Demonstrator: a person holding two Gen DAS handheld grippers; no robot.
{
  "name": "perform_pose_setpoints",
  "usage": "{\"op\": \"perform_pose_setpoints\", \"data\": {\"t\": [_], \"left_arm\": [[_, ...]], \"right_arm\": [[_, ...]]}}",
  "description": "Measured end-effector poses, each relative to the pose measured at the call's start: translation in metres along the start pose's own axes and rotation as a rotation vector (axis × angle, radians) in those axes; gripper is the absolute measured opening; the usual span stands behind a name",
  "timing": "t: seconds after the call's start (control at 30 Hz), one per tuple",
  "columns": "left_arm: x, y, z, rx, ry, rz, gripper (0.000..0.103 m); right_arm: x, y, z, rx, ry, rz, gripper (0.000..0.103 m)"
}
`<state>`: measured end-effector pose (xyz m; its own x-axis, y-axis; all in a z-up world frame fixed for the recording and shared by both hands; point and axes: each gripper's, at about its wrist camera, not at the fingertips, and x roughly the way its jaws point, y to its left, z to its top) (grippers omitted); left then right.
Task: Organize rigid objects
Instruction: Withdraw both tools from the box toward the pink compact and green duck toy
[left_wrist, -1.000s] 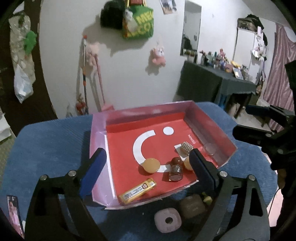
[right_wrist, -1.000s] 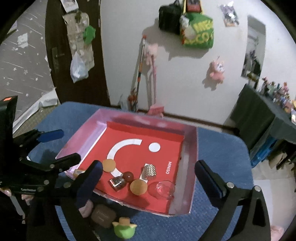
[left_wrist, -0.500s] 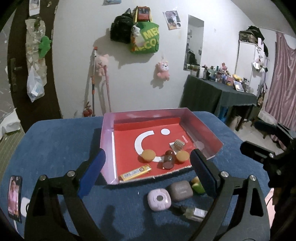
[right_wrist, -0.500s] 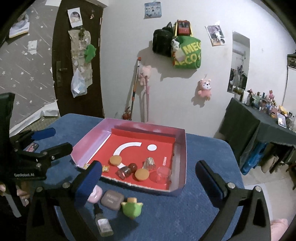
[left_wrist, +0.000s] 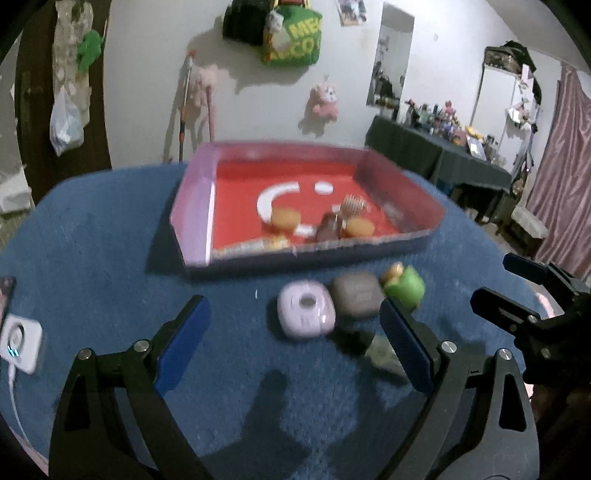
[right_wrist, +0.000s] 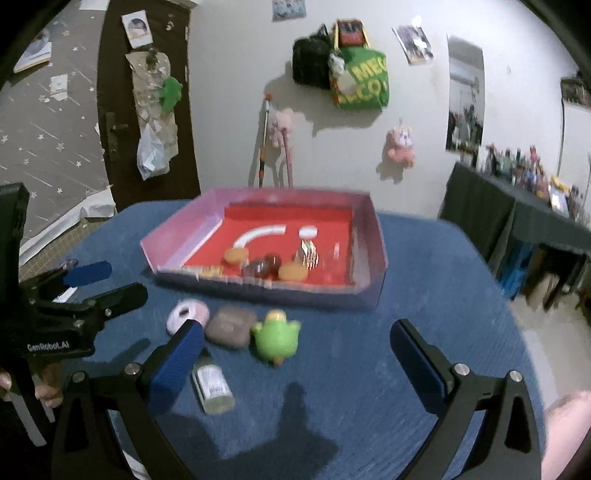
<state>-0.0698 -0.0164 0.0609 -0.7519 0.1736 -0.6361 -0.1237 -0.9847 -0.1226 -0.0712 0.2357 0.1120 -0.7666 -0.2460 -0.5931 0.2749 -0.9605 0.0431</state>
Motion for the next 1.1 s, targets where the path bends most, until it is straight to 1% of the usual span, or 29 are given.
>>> {"op": "perform_pose_setpoints", "data": {"t": [0.17,0.33,0.57,0.77,0.9,1.0,1.1], "left_arm": [[0.007,0.003,-0.019,-0.019,0.035,0.000,0.094],[0.010,0.006,-0.024,-0.028,0.051,0.005,0.094],[0.013,0.007,-0.022,-0.028,0.058,0.002,0.094],[0.028,0.007,-0.010,-0.032,0.089,-0.005,0.094],[0.039,0.010,-0.003,-0.052,0.117,-0.019,0.094],[0.045,0.011,0.001,-0.053,0.133,-0.011,0.094],[0.052,0.010,0.006,-0.039,0.153,-0.016,0.094]], "right_arm": [[0.018,-0.002,-0.023,0.029,0.055,-0.002,0.103],[0.025,-0.002,-0.033,0.036,0.078,0.002,0.103],[0.027,-0.003,-0.030,0.037,0.077,0.000,0.103],[0.038,-0.007,-0.023,0.041,0.097,-0.001,0.103],[0.050,-0.012,-0.018,0.048,0.122,0.019,0.103],[0.060,-0.017,-0.015,0.059,0.144,0.034,0.103],[0.070,-0.021,-0.011,0.082,0.180,0.083,0.103]]}}
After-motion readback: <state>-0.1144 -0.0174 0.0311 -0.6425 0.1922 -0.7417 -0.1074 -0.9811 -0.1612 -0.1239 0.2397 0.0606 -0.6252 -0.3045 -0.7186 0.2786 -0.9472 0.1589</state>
